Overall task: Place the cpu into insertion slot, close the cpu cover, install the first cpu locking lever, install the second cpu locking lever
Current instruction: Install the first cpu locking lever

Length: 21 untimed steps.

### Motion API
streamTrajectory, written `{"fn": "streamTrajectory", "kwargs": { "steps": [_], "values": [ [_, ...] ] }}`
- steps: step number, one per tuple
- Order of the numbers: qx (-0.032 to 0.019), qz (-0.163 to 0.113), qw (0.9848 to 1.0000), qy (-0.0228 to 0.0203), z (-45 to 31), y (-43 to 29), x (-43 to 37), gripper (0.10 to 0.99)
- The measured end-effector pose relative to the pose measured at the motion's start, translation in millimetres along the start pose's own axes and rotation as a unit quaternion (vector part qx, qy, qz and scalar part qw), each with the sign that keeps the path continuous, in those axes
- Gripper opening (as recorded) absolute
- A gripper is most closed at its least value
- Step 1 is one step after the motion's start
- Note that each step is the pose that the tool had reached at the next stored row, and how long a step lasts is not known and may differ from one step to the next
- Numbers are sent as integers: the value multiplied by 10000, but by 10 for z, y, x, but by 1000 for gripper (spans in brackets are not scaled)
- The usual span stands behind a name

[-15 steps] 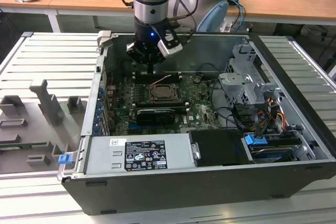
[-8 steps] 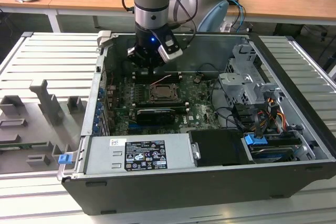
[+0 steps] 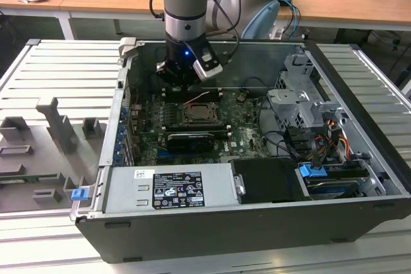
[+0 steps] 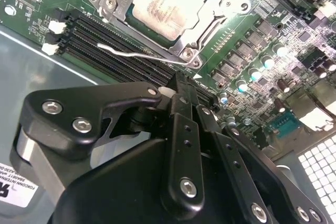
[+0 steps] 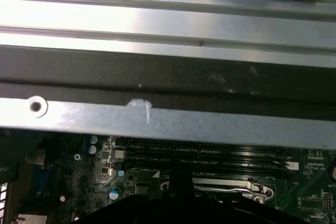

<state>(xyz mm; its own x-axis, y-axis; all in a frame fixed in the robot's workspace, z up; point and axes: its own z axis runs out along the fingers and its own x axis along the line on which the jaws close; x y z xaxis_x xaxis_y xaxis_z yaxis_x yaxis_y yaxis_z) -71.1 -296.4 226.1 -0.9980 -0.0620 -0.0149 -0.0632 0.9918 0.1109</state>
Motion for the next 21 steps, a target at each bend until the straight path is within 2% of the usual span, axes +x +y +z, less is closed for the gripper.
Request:
{"fn": "streamTrajectory", "kwargs": {
  "steps": [12, 14, 16, 17, 21],
  "values": [
    [-28, 0, 10000, -2, 56, -8, 1, 106],
    [-53, 0, 10000, -3, 69, -12, 0, 106],
    [-108, 0, 9999, -7, 77, -19, -4, 106],
    [-120, 1, 9999, -8, 78, -22, -6, 106],
    [-121, 0, 9999, -7, 53, -20, -13, 106]
  ]
}}
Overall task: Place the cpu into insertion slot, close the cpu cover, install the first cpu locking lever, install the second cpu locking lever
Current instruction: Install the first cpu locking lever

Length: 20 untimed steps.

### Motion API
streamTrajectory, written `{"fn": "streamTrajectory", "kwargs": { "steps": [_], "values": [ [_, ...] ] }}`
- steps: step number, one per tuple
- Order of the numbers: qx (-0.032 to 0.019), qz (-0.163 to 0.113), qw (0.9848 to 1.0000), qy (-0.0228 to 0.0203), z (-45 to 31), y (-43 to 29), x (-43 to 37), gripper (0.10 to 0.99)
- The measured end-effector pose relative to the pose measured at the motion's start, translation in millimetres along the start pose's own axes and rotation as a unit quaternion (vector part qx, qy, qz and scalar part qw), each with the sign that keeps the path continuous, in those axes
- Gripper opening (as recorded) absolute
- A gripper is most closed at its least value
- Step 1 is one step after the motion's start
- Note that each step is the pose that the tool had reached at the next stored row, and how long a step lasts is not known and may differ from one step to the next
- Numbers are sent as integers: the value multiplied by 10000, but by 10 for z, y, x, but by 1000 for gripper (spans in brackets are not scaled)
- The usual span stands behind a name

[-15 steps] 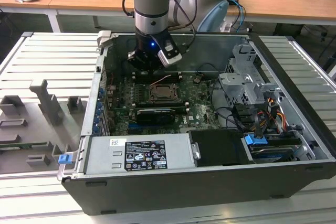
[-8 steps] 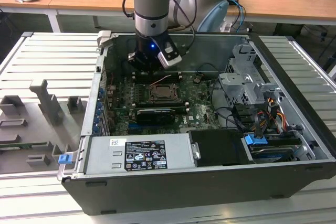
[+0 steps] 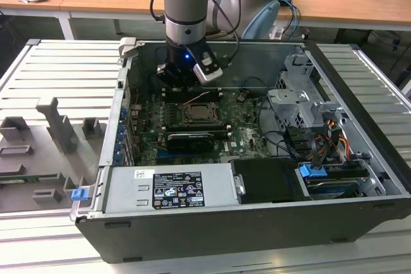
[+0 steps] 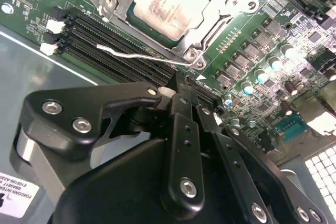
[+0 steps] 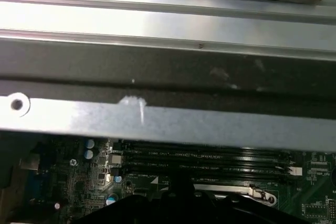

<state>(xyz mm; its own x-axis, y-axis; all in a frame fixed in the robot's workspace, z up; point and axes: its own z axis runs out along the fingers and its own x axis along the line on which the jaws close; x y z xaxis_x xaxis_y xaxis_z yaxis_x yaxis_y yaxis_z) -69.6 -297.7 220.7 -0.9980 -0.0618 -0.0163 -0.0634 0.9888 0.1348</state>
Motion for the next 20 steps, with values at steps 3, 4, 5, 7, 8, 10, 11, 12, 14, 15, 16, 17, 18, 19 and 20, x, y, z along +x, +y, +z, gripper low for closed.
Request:
{"fn": "streamTrajectory", "kwargs": {
  "steps": [3, 4, 5, 7, 8, 10, 11, 12, 14, 15, 16, 17, 18, 19, 20],
  "values": [
    [0, 0, 10000, 0, 0, -3, -42, 106],
    [0, 1, 10000, 0, 1, -4, -66, 106],
    [0, 1, 10000, 0, 1, -5, -82, 106],
    [-1, 1, 10000, -1, 5, -7, -103, 106],
    [0, 0, 10000, -1, 7, -8, -109, 106],
    [1, 1, 10000, 0, 9, -9, -121, 106],
    [0, 1, 10000, 0, 11, -10, -128, 106],
    [0, 1, 10000, 0, 12, -10, -133, 106],
    [0, 1, 10000, 0, 15, -11, -143, 106],
    [0, 0, 10000, 0, 15, -12, -147, 106],
    [1, 0, 10000, 0, 15, -12, -152, 106],
    [1, 1, 10000, 0, 15, -12, -158, 106],
    [1, 1, 10000, 0, 16, -13, -163, 106],
    [1, 1, 10000, 0, 16, -13, -167, 106],
    [0, 1, 10000, 0, 16, -13, -173, 106]
  ]
}}
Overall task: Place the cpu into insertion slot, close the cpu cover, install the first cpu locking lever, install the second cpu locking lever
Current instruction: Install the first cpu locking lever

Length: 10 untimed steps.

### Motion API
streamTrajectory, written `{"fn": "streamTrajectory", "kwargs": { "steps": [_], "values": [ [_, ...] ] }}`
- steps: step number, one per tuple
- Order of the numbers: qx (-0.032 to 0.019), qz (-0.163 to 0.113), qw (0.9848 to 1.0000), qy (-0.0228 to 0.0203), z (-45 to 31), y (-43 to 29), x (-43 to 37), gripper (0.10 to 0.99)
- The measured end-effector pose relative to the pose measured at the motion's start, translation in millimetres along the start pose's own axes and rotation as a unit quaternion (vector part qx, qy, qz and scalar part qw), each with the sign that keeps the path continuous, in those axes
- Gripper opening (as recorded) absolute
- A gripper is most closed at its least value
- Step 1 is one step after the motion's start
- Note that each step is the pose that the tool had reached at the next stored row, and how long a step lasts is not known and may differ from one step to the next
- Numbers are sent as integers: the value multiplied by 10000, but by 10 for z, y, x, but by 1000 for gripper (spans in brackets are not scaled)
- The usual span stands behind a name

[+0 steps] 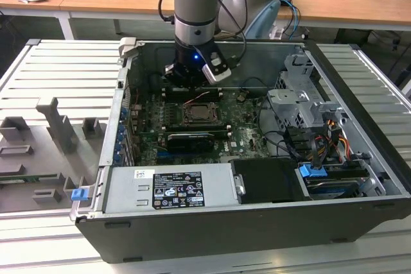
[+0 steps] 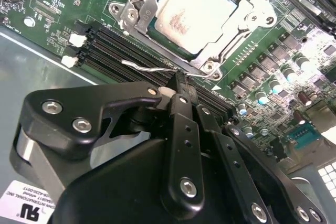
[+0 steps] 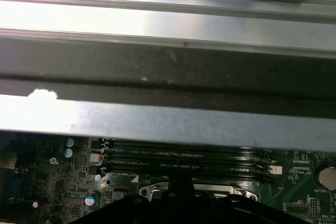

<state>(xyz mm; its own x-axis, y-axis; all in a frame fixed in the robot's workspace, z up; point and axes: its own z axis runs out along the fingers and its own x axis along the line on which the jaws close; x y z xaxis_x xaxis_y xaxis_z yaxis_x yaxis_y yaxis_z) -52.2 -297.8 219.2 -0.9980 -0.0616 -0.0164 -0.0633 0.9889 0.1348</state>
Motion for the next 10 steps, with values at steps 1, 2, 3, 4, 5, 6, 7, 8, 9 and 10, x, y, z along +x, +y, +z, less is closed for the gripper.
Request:
{"fn": "streamTrajectory", "kwargs": {
  "steps": [1, 2, 3, 4, 5, 6, 7, 8, 9, 10],
  "values": [
    [0, 0, 10000, 0, 0, 0, -6, 106],
    [0, 0, 10000, 0, 0, -1, -12, 106],
    [0, 0, 10000, 0, 0, -1, -18, 106],
    [0, 0, 10000, 0, 0, -2, -34, 106],
    [-1, 0, 10000, 0, 0, -2, -49, 106],
    [-2, 0, 10000, 0, 2, -1, -66, 106],
    [-1, 0, 10000, 0, 1, -1, -83, 106],
    [-2, 0, 10000, 0, 4, -2, -122, 106],
    [-1, 0, 10000, 0, 5, -2, -142, 106],
    [-1, 0, 10000, 0, 7, -2, -156, 106]
  ]
}}
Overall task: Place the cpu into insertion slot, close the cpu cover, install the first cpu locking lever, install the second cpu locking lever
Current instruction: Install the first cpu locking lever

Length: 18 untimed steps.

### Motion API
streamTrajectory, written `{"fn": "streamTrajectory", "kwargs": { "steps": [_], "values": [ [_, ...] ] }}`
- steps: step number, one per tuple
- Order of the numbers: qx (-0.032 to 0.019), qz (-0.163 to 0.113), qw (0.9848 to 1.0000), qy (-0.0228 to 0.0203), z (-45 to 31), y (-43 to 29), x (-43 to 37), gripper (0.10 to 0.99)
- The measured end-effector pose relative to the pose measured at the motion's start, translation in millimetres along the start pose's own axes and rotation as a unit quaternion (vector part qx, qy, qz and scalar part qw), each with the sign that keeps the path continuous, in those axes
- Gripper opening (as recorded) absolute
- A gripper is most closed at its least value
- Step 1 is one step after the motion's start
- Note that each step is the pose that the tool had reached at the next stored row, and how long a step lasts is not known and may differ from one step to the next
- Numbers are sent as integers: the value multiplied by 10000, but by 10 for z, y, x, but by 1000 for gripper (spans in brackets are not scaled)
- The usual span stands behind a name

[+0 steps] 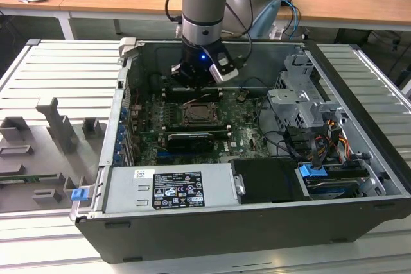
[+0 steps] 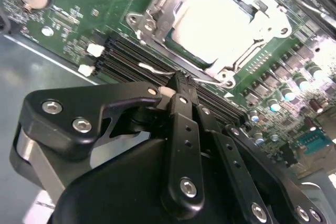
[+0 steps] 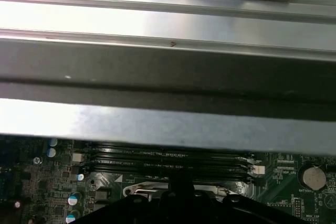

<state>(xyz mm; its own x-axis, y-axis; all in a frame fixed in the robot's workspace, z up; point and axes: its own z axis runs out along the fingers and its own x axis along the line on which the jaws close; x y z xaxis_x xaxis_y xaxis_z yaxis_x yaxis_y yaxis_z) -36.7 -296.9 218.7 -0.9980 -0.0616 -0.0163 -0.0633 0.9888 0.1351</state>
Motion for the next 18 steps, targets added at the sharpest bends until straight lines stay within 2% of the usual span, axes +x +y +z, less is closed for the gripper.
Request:
{"fn": "streamTrajectory", "kwargs": {
  "steps": [4, 13, 18],
  "values": [
    [1, 0, 10000, 1, 10, -1, -46, 106],
    [0, -2, 10000, 0, 15, -3, -62, 106],
    [0, 0, 10000, 0, 16, -5, -104, 106]
  ]
}}
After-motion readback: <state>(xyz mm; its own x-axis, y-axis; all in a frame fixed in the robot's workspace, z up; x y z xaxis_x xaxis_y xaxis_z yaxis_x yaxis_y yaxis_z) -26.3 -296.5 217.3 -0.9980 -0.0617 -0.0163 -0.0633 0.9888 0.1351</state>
